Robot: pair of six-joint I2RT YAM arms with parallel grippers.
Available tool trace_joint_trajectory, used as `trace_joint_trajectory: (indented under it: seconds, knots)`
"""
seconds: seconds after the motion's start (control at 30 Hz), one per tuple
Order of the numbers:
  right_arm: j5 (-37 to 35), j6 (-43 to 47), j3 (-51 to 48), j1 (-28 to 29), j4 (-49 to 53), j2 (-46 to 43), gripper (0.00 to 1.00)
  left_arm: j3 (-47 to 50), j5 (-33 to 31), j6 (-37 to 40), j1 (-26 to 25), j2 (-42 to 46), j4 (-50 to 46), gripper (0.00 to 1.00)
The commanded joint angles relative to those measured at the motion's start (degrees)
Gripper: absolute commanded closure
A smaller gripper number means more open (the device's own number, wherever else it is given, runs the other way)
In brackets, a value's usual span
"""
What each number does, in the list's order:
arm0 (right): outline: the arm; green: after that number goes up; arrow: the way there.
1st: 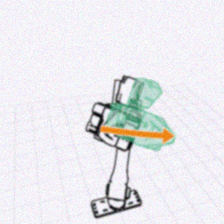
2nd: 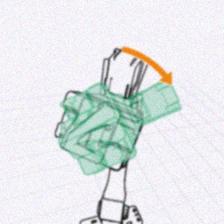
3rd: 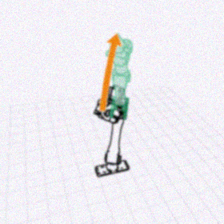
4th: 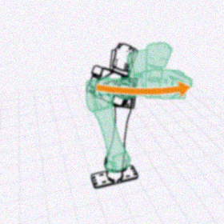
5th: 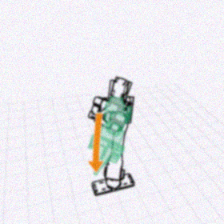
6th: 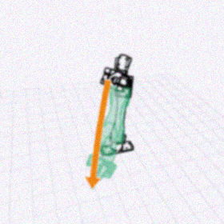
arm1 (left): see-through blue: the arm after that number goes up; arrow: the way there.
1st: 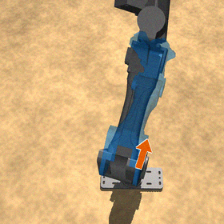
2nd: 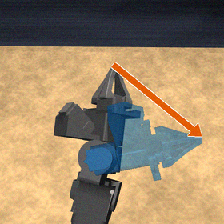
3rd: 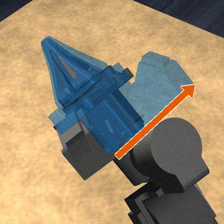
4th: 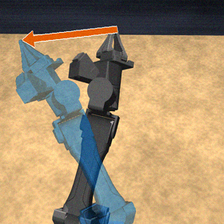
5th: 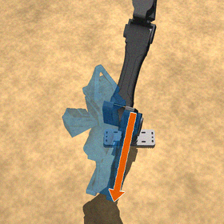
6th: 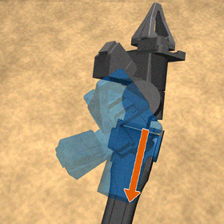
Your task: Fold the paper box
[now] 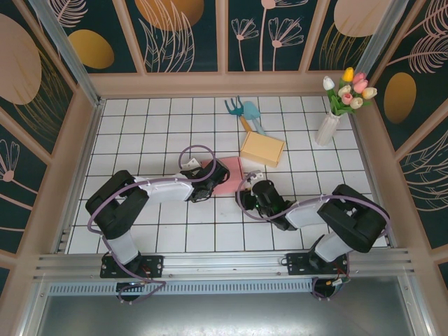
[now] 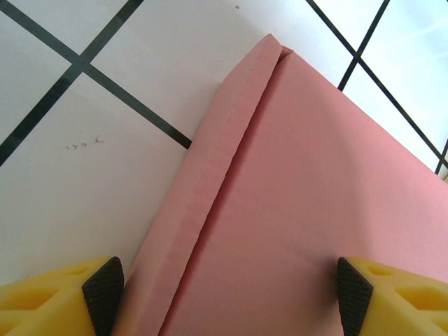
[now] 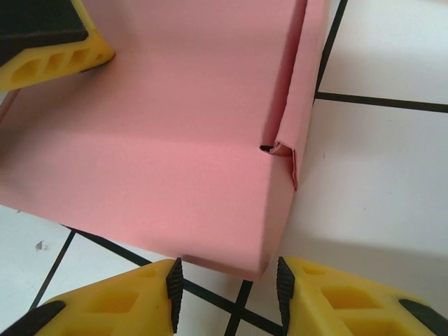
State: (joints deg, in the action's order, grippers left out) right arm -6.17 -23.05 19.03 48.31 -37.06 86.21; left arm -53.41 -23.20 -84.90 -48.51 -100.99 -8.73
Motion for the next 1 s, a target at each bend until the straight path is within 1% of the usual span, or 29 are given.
trace_joint_trajectory:
  seconds: [0.0, 0.27, 0.57, 0.8, 0.87, 0.97]
  knots:
    - [-0.52, -1.10, -1.02, 0.02, 0.86, -2.70, 0.55, 3.08, 2.46, 0.62, 1.05, -5.78, -10.38, 0.22]
    - [-2.57, -1.42, -3.12, 0.01, 5.94, -10.77, 0.52, 2.69, 2.08, 0.51, 1.05, -6.17, -11.04, 0.22]
    - [-1.92, -3.27, -4.38, 0.02, 10.33, -20.88, 0.54, 2.46, 2.09, 0.97, 1.14, -5.71, -11.46, 0.22]
    - [-1.76, -5.21, -3.31, -0.62, 16.71, -25.20, 0.62, 2.25, 2.75, 0.97, 1.13, -5.82, -11.50, 0.22]
    - [-1.32, -5.17, -2.97, -1.02, 16.74, -25.01, 0.66, 2.39, 2.99, 1.11, 1.14, -5.56, -11.48, 0.22]
    - [-0.73, -5.18, -2.60, -1.55, 15.65, -24.12, 0.67, 2.71, 2.42, 1.36, 1.17, -4.93, -11.57, 0.22]
